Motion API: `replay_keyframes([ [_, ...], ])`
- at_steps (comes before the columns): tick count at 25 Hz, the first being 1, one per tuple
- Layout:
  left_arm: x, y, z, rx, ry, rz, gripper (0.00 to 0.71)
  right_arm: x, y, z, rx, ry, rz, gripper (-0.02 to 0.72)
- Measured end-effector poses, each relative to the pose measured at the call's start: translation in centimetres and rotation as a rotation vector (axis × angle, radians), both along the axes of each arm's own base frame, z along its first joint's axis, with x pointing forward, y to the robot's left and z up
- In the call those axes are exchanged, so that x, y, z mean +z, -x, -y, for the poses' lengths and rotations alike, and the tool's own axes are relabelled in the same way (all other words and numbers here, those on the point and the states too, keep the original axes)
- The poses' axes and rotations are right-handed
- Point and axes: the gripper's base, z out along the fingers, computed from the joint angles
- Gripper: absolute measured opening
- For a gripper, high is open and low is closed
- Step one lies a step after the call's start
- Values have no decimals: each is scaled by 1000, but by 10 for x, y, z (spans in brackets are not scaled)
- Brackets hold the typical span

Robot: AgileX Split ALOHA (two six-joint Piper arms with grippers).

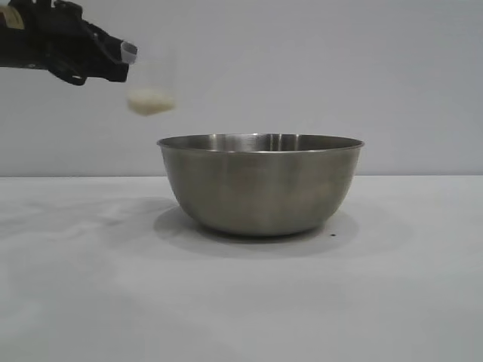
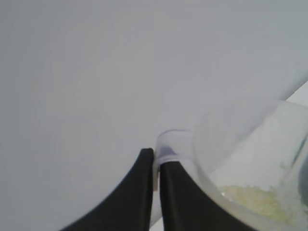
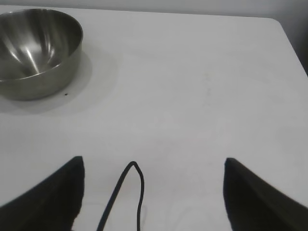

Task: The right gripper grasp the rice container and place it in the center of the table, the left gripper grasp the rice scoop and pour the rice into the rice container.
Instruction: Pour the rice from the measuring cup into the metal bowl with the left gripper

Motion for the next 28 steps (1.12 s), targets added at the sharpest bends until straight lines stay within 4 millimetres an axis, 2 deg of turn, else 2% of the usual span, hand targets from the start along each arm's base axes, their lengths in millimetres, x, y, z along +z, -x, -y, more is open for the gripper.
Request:
replay_keyframes([
  [7,11,5,33,-206,-152,119,0,0,0,0,0,0,0,551],
  [14,5,12,54,-267,-359,249,0,0,0,0,0,0,0,551],
  [28,3,16,68,-271,-599,527,0,0,0,0,0,0,0,551],
])
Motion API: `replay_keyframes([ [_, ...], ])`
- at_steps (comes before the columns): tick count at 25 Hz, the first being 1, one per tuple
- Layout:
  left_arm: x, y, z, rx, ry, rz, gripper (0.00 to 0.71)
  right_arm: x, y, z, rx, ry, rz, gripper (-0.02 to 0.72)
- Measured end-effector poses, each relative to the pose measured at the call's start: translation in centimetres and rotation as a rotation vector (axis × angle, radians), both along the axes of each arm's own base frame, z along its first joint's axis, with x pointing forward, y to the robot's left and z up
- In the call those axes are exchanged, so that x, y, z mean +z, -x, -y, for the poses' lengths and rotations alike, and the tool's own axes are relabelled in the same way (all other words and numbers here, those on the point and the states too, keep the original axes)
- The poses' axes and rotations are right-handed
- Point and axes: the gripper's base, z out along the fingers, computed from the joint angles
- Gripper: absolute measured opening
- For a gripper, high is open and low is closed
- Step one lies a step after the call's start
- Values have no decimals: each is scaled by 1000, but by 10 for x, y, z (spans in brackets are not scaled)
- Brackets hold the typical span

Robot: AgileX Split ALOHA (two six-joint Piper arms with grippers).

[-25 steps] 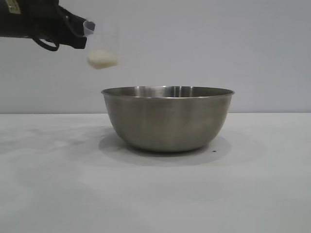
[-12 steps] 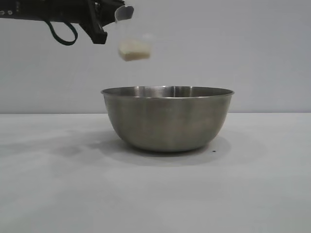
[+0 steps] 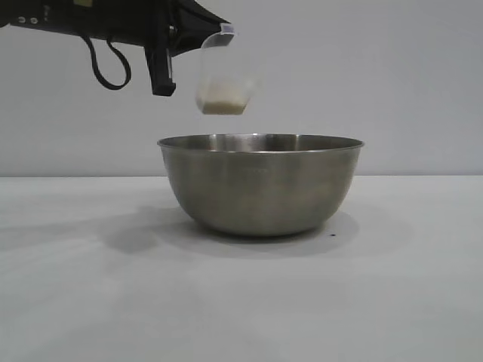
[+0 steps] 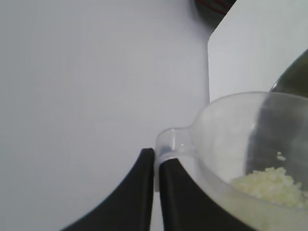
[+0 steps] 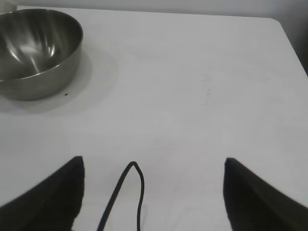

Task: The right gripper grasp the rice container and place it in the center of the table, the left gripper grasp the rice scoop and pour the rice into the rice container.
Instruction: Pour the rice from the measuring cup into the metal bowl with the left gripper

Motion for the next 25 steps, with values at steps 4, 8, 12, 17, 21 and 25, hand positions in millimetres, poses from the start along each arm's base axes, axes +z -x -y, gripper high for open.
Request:
replay_keyframes([
  [4,-1,3,6,-19,-63,105,0,0,0,0,0,0,0,551],
  [8,-1,4,8,-35,-125,211,0,0,0,0,0,0,0,551],
  [12,-2,4,8,-46,-178,308,0,0,0,0,0,0,0,551],
  [17,-2,5,8,-53,-244,432,0,0,0,0,0,0,0,551],
  [21,-2,5,8,-58,-295,532,0,0,0,0,0,0,0,551],
  [25,-2,6,12,-70,-335,618,0,0,0,0,0,0,0,551],
])
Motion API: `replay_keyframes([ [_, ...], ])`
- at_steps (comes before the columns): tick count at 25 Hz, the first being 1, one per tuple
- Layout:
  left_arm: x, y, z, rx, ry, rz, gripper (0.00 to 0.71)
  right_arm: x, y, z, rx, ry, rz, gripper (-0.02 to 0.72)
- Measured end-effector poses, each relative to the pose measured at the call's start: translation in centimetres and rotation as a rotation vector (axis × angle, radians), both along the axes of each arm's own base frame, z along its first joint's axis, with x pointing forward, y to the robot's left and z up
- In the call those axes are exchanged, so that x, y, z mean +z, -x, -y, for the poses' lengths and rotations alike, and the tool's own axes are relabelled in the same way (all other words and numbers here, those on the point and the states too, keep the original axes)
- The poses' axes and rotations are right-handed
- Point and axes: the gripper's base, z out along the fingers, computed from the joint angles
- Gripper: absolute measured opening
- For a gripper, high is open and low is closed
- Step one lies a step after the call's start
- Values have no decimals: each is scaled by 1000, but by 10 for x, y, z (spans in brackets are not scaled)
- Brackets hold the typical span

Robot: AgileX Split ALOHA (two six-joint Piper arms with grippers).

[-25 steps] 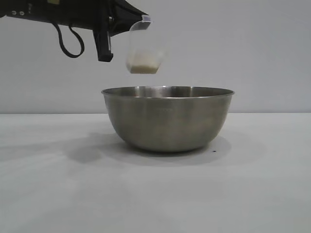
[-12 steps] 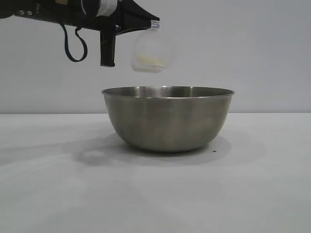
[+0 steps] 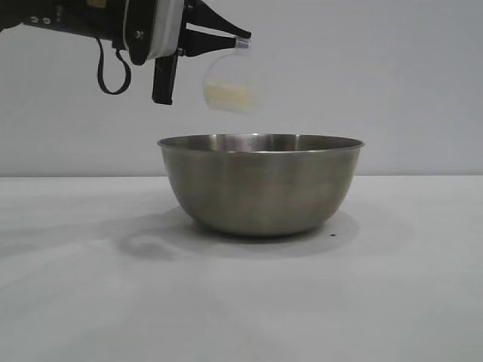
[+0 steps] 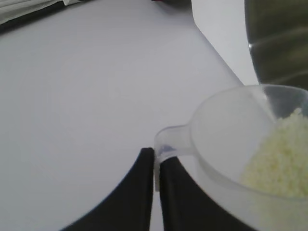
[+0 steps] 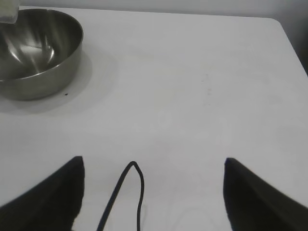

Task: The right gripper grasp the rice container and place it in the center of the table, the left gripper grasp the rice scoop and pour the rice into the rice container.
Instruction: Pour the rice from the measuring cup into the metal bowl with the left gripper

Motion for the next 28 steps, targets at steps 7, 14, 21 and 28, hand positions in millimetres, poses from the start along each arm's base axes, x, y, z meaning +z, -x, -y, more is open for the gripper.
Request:
replay_keyframes([
  [7,0,6,12,-40,-59,132,0,0,0,0,0,0,0,551],
  [14,0,6,12,-47,-126,280,0,0,0,0,0,0,0,551],
  [21,2,8,13,-71,-157,411,0,0,0,0,0,0,0,551],
  [28,6,15,22,-122,-130,498,0,0,0,0,1,-1,0,551],
])
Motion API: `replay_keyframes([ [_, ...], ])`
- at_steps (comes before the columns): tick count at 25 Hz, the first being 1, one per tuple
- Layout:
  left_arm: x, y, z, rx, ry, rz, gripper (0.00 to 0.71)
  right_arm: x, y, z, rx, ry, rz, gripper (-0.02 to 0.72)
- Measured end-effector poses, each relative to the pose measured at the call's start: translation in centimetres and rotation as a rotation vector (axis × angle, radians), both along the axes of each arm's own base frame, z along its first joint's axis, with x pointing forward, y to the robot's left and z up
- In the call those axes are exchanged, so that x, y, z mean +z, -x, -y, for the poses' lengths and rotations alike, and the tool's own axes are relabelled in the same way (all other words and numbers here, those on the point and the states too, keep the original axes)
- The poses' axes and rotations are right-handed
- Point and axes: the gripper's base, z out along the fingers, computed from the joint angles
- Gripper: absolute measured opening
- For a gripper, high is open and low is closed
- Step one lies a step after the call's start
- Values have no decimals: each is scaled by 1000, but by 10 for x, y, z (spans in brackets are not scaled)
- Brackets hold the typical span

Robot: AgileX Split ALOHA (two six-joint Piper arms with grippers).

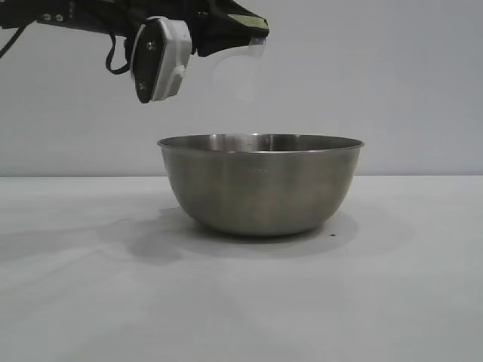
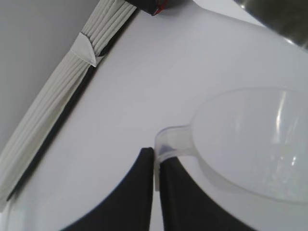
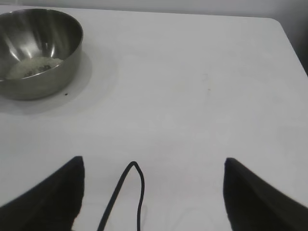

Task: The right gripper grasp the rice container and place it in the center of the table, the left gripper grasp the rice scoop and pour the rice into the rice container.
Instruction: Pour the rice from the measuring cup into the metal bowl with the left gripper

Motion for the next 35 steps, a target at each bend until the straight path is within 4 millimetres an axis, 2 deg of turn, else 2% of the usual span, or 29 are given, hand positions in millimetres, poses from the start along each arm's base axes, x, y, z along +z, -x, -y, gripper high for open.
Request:
replay_keyframes([
  [13,1,3,4,-18,2,35,0,0,0,0,0,0,0,551],
  [18,3,1,3,5,39,-11,0,0,0,0,0,0,0,551],
  [22,7,-3,1,45,139,-167,0,0,0,0,0,0,0,551],
  [35,19,-19,-9,120,637,-852,0,0,0,0,0,0,0,551],
])
